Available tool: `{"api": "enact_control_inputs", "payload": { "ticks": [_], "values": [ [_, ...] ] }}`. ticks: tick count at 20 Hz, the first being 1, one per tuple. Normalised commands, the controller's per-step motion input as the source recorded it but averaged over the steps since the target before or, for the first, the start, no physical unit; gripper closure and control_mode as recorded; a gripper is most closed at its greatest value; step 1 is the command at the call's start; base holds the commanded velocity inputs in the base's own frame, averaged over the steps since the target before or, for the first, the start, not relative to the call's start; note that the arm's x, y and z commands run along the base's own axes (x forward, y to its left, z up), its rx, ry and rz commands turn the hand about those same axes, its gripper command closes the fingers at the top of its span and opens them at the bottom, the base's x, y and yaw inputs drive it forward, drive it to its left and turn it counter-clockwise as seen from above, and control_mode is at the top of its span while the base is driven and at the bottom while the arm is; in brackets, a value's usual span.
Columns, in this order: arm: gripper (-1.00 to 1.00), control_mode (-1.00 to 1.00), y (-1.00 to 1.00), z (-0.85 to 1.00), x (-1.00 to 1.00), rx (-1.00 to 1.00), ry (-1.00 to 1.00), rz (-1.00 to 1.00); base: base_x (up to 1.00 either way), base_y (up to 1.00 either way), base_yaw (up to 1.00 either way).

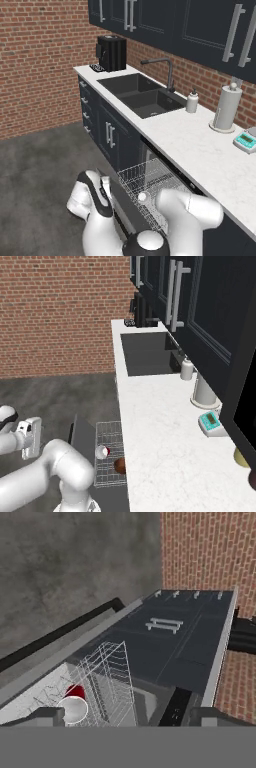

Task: Pick up the cup and bowl from the counter, place them in the dishwasher, and close the dishwasher door.

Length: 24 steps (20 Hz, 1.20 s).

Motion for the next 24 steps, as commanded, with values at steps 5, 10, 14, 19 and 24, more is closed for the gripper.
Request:
{"api": "enact_control_inputs", "payload": {
  "ticks": [5, 10, 14, 19, 24],
  "values": [
    [-1.00, -1.00, 1.00, -0.56, 0.35, -0.31, 0.04, 0.00, 0.00, 0.00, 0.00],
    [-1.00, -1.00, 1.00, -0.67, 0.53, -0.35, 0.03, 0.00, 0.00, 0.00, 0.00],
    [-1.00, -1.00, 1.00, -0.62, 0.56, -0.37, 0.01, 0.00, 0.00, 0.00, 0.00],
    [-1.00, -1.00, 0.99, -0.69, 0.68, -0.38, 0.08, 0.00, 0.00, 0.00, 0.00],
    [-1.00, -1.00, 0.88, -0.78, 0.75, -0.39, 0.15, 0.00, 0.00, 0.00, 0.00]
  ]
}}
